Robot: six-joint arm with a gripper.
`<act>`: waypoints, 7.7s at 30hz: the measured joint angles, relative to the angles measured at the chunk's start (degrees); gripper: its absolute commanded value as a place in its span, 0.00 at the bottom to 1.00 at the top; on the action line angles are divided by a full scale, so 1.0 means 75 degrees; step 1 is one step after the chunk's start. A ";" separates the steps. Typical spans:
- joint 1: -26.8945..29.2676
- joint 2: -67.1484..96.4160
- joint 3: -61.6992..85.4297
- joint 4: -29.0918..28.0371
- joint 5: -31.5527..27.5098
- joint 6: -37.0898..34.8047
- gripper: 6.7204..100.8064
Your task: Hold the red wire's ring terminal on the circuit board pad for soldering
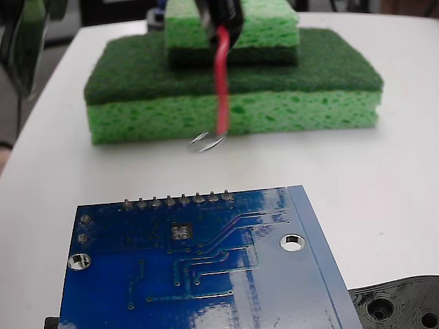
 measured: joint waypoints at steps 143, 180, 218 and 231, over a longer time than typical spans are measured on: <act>0.0164 -0.0973 -0.0633 0.0422 -0.0105 -0.0586 0.99; -0.0375 0.0574 0.0023 0.0246 0.0516 0.0504 0.99; -0.2906 0.9176 0.6492 0.0387 0.3270 0.2941 0.99; -0.3375 0.9176 0.6691 0.0422 0.4195 0.3047 0.99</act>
